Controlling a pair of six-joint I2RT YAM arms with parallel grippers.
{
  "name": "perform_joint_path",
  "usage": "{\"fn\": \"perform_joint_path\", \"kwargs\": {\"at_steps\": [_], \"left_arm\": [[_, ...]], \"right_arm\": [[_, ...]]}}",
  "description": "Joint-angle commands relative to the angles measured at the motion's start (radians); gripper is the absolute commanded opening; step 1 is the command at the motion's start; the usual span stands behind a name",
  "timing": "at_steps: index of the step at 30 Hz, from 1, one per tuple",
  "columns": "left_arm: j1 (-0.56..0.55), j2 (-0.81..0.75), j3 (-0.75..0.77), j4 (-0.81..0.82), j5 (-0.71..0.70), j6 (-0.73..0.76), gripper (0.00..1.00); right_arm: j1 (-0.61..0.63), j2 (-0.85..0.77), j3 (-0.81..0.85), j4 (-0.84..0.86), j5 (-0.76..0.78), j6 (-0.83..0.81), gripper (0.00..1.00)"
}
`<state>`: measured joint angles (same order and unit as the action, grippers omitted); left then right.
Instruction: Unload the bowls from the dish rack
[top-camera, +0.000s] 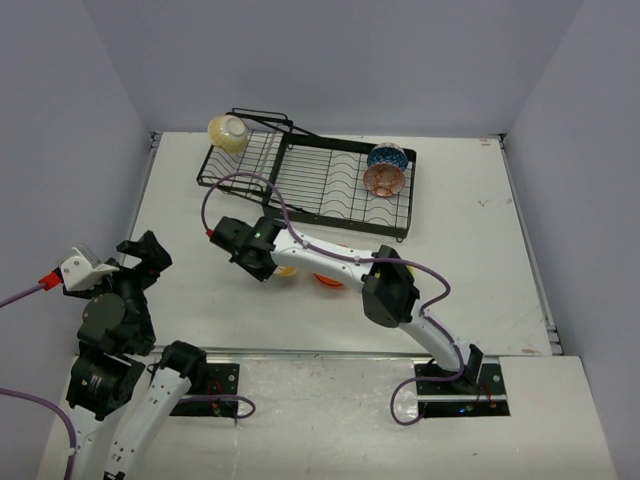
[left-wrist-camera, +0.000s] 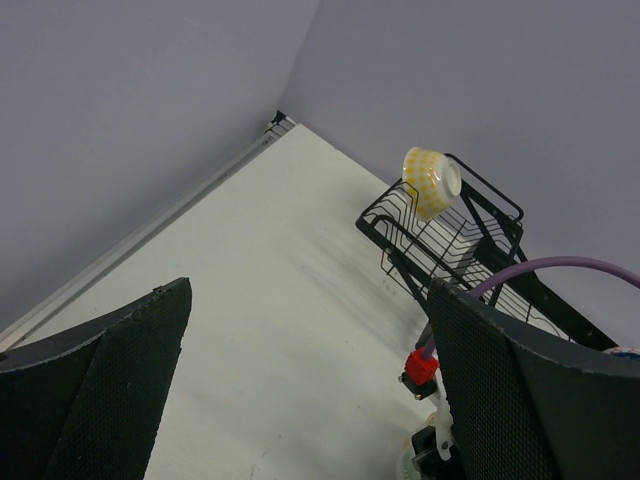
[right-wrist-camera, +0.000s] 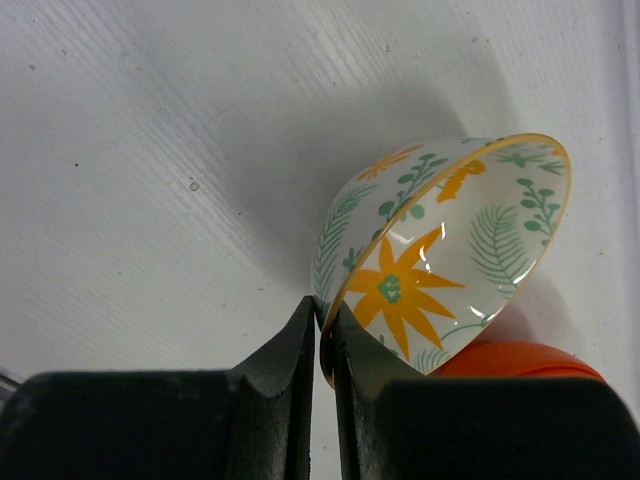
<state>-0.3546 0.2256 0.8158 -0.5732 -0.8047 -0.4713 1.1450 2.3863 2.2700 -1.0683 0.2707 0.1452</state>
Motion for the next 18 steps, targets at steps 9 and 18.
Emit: {"fn": "perform_joint_path", "kwargs": {"at_steps": [9, 18], "left_arm": [[0.008, 0.034, 0.014, 0.015, 0.03, 0.013, 1.0], [0.008, 0.096, 0.028, 0.027, 0.075, 0.017, 1.0]], "right_arm": [[0.015, -0.002, 0.043, 0.019, -0.001, -0.021, 0.35], [0.015, -0.156, -0.023, 0.111, -0.09, -0.036, 0.7]]}}
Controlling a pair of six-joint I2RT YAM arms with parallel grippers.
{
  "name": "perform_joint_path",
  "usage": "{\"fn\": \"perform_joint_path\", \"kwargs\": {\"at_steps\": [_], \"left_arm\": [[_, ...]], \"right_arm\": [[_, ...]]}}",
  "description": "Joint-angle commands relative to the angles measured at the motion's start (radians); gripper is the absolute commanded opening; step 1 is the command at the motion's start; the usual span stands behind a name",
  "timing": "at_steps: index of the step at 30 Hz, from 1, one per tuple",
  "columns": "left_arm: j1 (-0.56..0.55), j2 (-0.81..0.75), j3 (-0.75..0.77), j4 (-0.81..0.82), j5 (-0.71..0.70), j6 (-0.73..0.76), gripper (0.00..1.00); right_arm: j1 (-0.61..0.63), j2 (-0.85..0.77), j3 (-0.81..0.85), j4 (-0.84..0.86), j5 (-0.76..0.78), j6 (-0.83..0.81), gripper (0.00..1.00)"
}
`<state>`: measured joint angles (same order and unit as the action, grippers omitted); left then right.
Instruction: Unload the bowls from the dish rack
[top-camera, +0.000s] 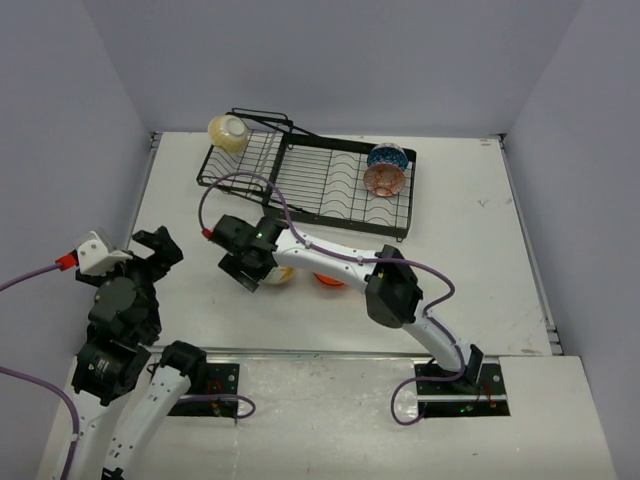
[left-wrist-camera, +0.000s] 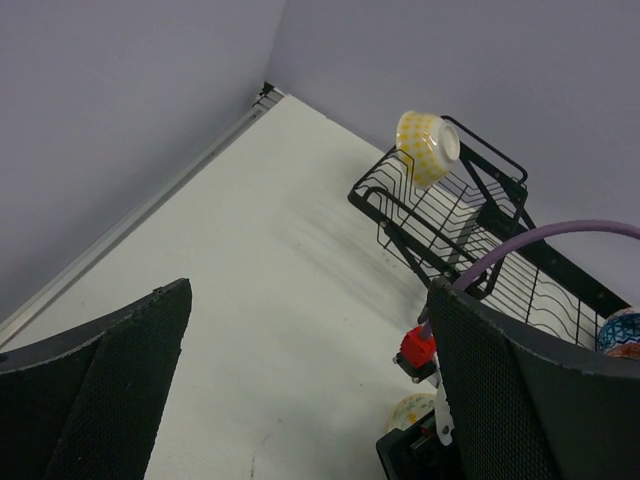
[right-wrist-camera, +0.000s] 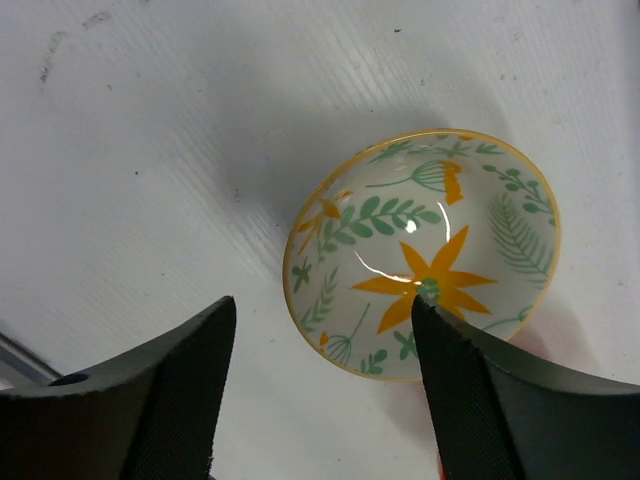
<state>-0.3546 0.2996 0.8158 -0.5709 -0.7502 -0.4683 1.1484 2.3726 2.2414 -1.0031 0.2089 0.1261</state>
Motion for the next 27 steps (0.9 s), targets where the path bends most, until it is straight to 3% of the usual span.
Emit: {"fn": "perform_joint_path", "kwargs": {"at_steps": [1, 5, 8, 12, 16, 19, 21, 27], "left_arm": [[0.008, 0.029, 0.031, 0.025, 0.031, 0.011, 1.0], [0.008, 0.087, 0.057, 0.028, 0.118, -0.027, 1.0], [0.008, 0.18, 0.08, 0.052, 0.299, -0.091, 1.0], [0.008, 0.404, 0.186, 0.069, 0.376, -0.189, 1.0], [0.009, 0.554, 0.259, 0.186, 0.44, -0.242, 1.0], [0.093, 0.709, 0.362, 0.221, 0.503, -0.266, 1.0], [0.155, 0.805, 0.436, 0.261, 0.635, -0.279, 1.0], [0.391, 1.044, 0.546, 0.382, 0.705, -0.299, 1.0]], "right_arm": [[0.011, -0.157, 0.004, 0.05, -0.017, -0.022, 0.73], [0.01, -0.28, -0.029, 0.047, 0.032, -0.023, 0.77], [-0.012, -0.421, -0.136, 0.06, 0.076, 0.01, 0.78], [-0.108, -0.685, -0.455, 0.189, 0.072, 0.076, 0.79], [-0.183, -0.975, -0.76, 0.354, -0.002, 0.107, 0.82], [-0.214, -1.162, -0.955, 0.46, -0.04, 0.135, 0.85], [-0.222, -1.27, -1.086, 0.529, -0.052, 0.164, 0.85], [-0.222, -1.492, -1.351, 0.696, -0.121, 0.303, 0.89]]}}
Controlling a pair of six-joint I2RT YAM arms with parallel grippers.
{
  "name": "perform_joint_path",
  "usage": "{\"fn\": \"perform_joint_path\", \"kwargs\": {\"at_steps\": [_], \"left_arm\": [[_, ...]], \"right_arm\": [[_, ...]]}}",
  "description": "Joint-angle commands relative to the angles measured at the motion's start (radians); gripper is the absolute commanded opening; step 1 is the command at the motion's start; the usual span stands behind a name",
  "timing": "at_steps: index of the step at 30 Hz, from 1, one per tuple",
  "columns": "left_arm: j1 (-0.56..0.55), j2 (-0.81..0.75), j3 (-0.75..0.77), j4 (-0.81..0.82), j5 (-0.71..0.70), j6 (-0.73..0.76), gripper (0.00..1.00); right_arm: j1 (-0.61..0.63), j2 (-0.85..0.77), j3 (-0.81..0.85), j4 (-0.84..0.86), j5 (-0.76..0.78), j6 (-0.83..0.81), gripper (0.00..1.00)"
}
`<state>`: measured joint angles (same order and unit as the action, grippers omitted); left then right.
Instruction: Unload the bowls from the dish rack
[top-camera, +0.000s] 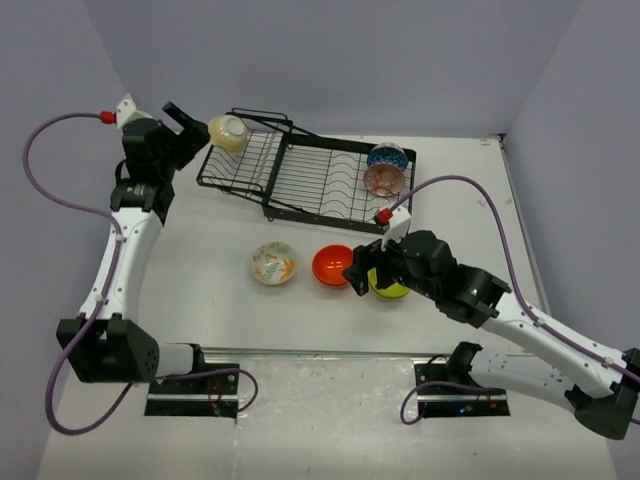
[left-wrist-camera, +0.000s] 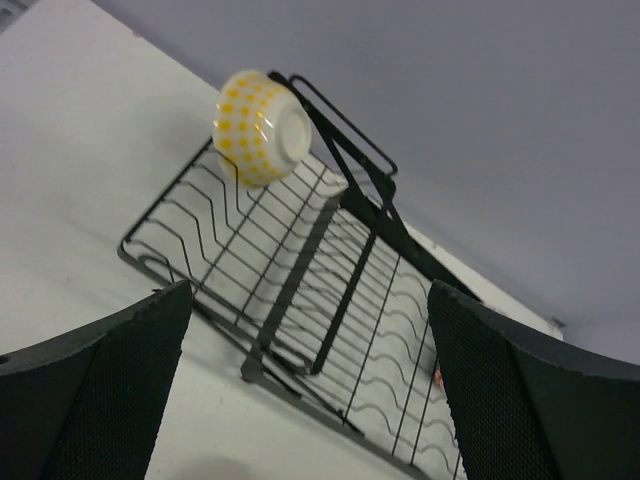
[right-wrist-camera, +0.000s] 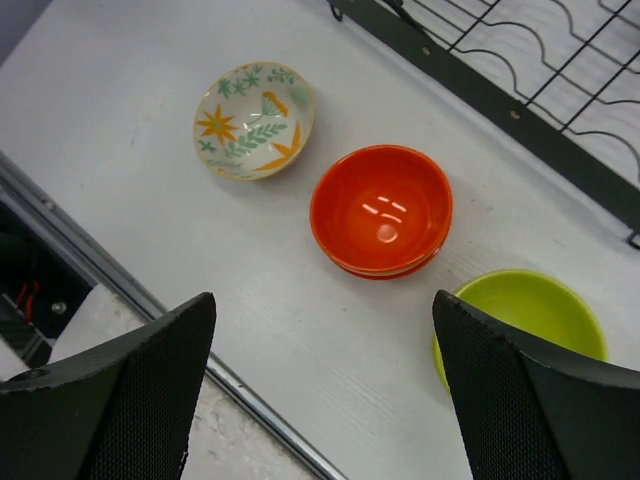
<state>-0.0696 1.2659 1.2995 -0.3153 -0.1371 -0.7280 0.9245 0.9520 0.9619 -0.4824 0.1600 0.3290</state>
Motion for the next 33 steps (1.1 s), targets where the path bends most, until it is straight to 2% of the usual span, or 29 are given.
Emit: {"fn": "perform_joint_path", "kwargs": {"at_steps": [1, 3, 6, 8, 10, 11, 14, 19, 22, 26, 30, 33], "left_arm": [[0.182, 0.116, 0.067, 0.157, 0.126, -0.053, 1.0], [0.243, 0.222, 0.067, 0.278, 0.229, -0.1, 1.0], [0.348, 0.381, 0.073, 0.532, 0.413, -0.146, 1.0], [0.367, 0.526, 0.14, 0.648, 0.522, -0.163, 1.0], [0.376, 0.626, 0.258, 0.685, 0.592, -0.156, 1.0], [0.375, 0.717, 0.297, 0.682, 0.628, -0.145, 1.0], [0.375, 0.841, 0.392, 0.723, 0.697, -0.152, 1.0], [0.375, 1.01, 0.51, 0.814, 0.775, -0.185, 1.0], [0.378, 1.133, 0.633, 0.894, 0.881, -0.27, 1.0], [0.376, 1.207, 0.693, 0.97, 0.919, -0.346, 1.0], [0.376, 1.257, 0.756, 0.95, 0.927, -0.376, 1.0], [0.375, 1.274, 0.756, 1.034, 0.964, -0.442, 0.99]], "right_arm": [[0.002, -0.128, -0.1, 0.207, -0.098, 0.107, 0.89], [0.002, -0.183, -0.181, 0.279, -0.16, 0.125, 0.89], [0.004, -0.286, -0.276, 0.366, -0.371, 0.134, 0.92], [0.004, -0.35, -0.317, 0.386, -0.407, 0.124, 0.97], [0.004, -0.387, -0.33, 0.375, -0.407, 0.119, 0.99], [0.004, -0.418, -0.334, 0.364, -0.404, 0.114, 0.99], [0.004, -0.461, -0.339, 0.358, -0.412, 0.081, 0.99], [0.004, -0.467, -0.357, 0.387, -0.456, 0.062, 0.99], [0.002, -0.44, -0.358, 0.39, -0.478, 0.054, 0.99], [0.004, -0.412, -0.35, 0.39, -0.493, 0.041, 0.99], [0.004, -0.394, -0.347, 0.389, -0.487, 0.027, 0.99], [0.004, -0.386, -0.344, 0.378, -0.447, 0.021, 0.99]]}}
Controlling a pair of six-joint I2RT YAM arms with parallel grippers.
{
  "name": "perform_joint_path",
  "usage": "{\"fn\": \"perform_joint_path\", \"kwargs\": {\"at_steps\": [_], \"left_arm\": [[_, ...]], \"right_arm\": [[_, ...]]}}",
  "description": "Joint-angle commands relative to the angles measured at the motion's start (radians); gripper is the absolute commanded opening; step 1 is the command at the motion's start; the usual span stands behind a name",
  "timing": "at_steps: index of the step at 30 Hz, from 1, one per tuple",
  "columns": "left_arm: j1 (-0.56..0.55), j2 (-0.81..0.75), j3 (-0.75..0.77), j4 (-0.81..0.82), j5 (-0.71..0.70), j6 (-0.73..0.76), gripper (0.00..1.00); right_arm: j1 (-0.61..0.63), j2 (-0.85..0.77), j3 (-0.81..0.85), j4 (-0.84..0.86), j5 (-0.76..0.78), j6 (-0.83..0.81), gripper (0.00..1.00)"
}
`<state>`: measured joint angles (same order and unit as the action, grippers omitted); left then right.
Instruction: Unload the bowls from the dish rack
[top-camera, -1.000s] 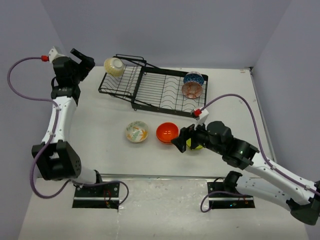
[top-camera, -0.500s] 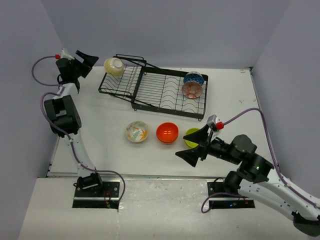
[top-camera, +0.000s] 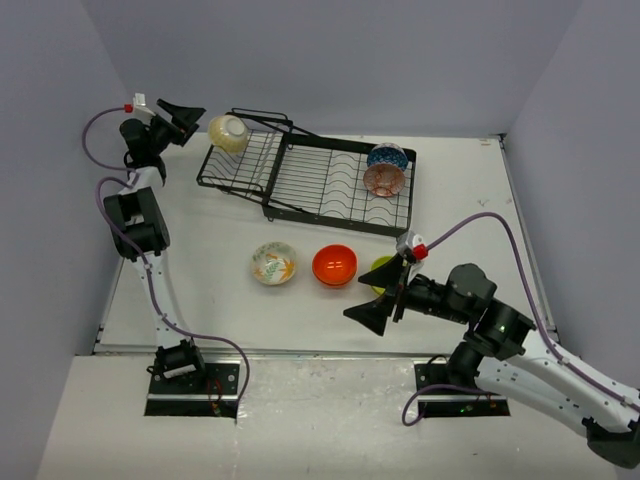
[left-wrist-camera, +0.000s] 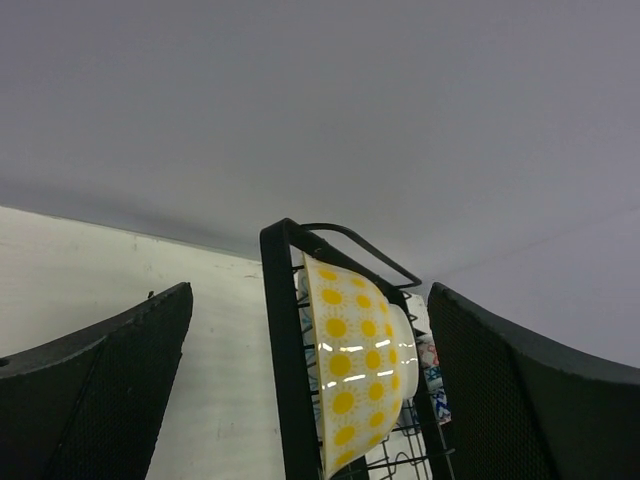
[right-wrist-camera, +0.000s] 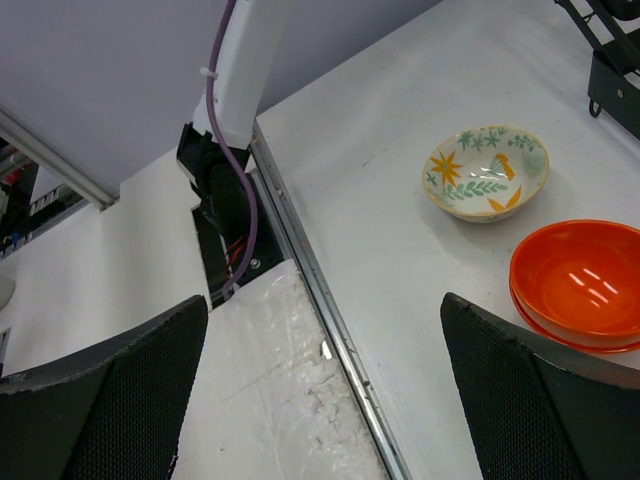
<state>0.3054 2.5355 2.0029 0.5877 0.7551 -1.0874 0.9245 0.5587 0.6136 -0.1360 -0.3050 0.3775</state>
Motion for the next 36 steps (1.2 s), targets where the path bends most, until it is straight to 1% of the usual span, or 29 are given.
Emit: {"fn": "perform_joint_path", "kwargs": {"at_steps": [1, 3, 5, 7, 12, 14, 19, 21, 26, 31, 36], "left_arm": [[-0.002, 0.005, 0.053, 0.135, 0.072, -0.088, 0.99], [-0.002, 0.005, 0.065, 0.126, 0.088, -0.085, 0.99], [-0.002, 0.012, 0.083, 0.08, 0.11, -0.06, 0.98], [-0.002, 0.02, 0.1, 0.052, 0.13, -0.052, 0.96], [-0.003, 0.026, 0.103, 0.037, 0.136, -0.065, 0.94], [-0.005, 0.032, 0.117, 0.005, 0.142, -0.062, 0.93], [-0.012, 0.028, 0.105, -0.015, 0.142, -0.058, 0.93], [-0.018, 0.034, 0.114, -0.032, 0.15, -0.055, 0.93], [-0.023, 0.035, 0.119, -0.035, 0.164, -0.074, 0.93], [-0.026, 0.037, 0.115, 0.001, 0.187, -0.112, 0.93], [-0.031, 0.034, 0.114, 0.034, 0.199, -0.143, 0.89]], "right_arm": [[0.004, 0.007, 0.005, 0.032, 0.018, -0.028, 0.99], [0.004, 0.017, 0.005, 0.036, 0.014, -0.028, 0.99], [0.004, 0.029, 0.012, 0.027, 0.015, -0.031, 0.99], [0.004, 0.027, 0.021, 0.01, 0.024, -0.035, 0.99], [0.004, 0.02, 0.015, 0.013, 0.04, -0.04, 0.99], [0.004, 0.023, 0.014, 0.01, 0.04, -0.043, 0.99], [0.004, 0.035, 0.015, 0.012, 0.035, -0.048, 0.99], [0.004, 0.049, 0.014, 0.009, 0.055, -0.052, 0.99], [0.004, 0.107, 0.031, -0.02, 0.095, -0.058, 0.99], [0.004, 0.15, 0.043, -0.04, 0.122, -0.054, 0.99], [0.004, 0.187, 0.054, -0.048, 0.138, -0.052, 0.99]]}}
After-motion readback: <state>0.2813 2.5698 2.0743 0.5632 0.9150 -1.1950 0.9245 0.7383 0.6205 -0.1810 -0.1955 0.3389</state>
